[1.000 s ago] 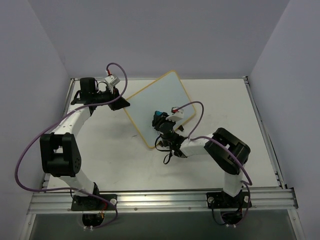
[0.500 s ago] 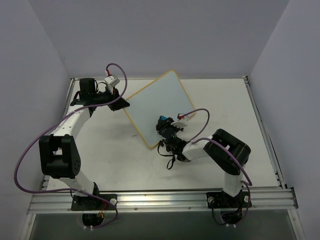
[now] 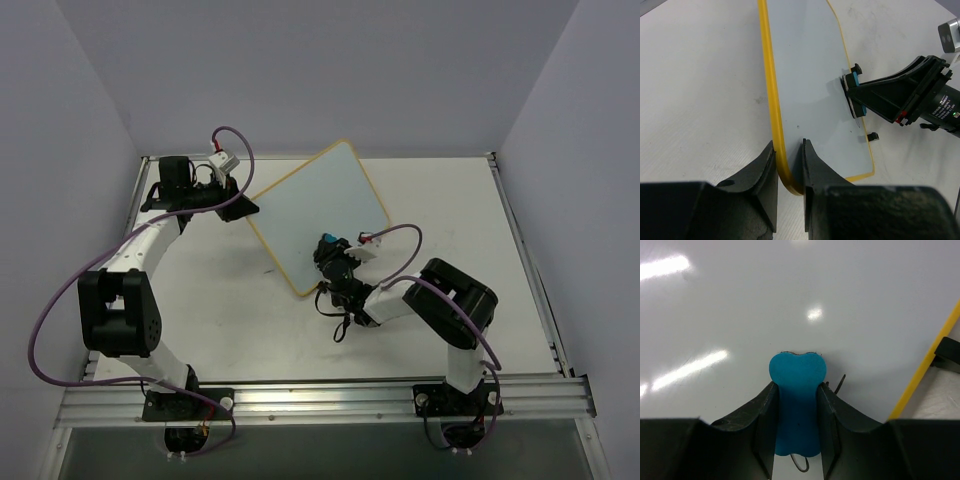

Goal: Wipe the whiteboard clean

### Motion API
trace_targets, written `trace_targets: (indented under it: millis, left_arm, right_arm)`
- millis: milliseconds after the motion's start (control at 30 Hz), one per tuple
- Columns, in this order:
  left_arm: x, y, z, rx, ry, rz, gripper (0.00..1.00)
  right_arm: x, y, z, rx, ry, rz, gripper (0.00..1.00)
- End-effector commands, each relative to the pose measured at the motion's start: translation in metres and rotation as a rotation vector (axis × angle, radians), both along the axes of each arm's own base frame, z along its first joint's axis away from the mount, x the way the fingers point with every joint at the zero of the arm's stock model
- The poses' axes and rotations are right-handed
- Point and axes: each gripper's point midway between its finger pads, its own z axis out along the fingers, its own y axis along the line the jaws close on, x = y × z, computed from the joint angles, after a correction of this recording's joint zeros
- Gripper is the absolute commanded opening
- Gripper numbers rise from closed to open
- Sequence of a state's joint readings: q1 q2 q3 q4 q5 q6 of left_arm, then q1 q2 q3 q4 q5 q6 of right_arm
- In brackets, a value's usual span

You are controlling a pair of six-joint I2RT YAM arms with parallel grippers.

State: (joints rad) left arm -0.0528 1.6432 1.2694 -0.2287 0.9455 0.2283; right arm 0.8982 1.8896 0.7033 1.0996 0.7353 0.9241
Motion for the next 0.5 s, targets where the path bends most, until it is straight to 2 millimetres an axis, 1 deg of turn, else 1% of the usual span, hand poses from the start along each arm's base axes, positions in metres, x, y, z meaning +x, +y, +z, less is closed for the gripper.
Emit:
trace_targets:
  millis: [0, 267, 433, 467]
  left_arm:
    - [-0.008, -0.022, 0.036, 0.005, -0.242, -0.148, 0.02]
    - [-0.01, -0.024, 0.036, 0.009, -0.245, -0.15, 0.02]
    - [-0.011, -0.026, 0.036, 0.009, -0.247, -0.153, 0.02]
    - [-0.011, -0.026, 0.036, 0.009, -0.247, -0.153, 0.02]
  right_arm:
    - [-0.078, -0.044, -0.154, -0.335, 0.442, 0.152, 0.0]
    - [-0.078, -0.053, -0.153, -0.352, 0.443, 0.135, 0.0]
    - [-0.079, -0.068, -0.15, -0.361, 0.451, 0.109, 0.0]
    - [-0.079, -0.069, -0.149, -0.36, 0.449, 0.11, 0.0]
